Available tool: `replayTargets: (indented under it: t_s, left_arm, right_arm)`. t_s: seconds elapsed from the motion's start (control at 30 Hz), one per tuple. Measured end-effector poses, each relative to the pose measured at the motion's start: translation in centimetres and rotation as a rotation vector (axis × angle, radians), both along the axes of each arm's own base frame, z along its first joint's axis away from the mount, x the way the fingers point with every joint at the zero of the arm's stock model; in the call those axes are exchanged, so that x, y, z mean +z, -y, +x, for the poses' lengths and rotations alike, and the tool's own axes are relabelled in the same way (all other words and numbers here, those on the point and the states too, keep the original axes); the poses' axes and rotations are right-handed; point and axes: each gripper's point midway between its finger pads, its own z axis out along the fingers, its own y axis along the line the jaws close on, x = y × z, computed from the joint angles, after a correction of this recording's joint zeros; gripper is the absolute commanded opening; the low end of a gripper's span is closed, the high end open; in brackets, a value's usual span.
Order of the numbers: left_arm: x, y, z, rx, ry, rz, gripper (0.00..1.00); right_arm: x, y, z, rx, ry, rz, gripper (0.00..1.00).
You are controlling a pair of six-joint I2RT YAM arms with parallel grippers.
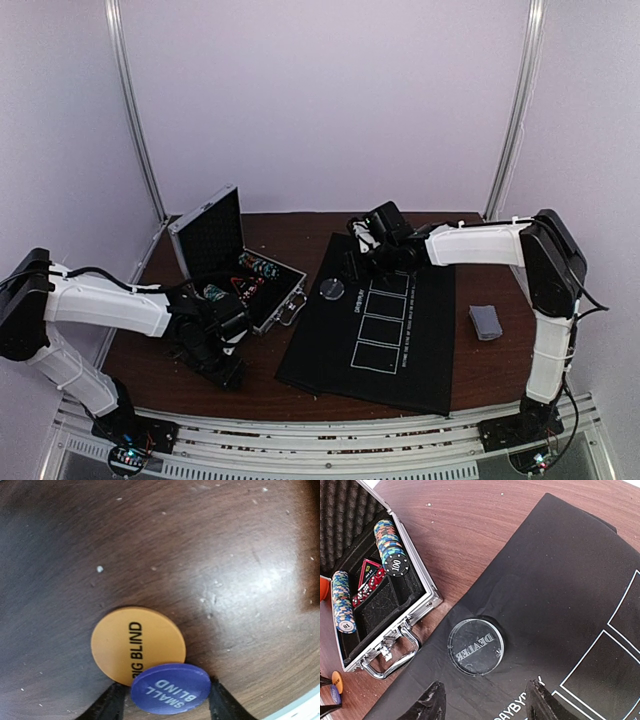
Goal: Distribute texas hold em gaming equipment
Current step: Pick up the small blind button from the center of the board.
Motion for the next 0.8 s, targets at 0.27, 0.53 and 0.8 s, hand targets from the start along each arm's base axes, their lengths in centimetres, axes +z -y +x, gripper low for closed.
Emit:
replayTargets:
  t_s: [0.27,0.53,0.8]
  left_arm:
    - [0.1,-0.1,0.1,0.004,0.005,0.004,0.39]
    - [0.1,-0.1,0.1,0.004,0.007,0.000,0.31]
    - [1.2,0.3,0.3,0.004,0.032,-0.038,0.32]
  right_arm:
    - [-0.1,0.2,0.1,-0.005,0.007,-0.012,0.57]
    - [0.0,0.4,0.1,-0.009,0.007,-0.019,0.57]
    - [1.3,0.7,-0.2,-0.012,0.025,-0.009,0.57]
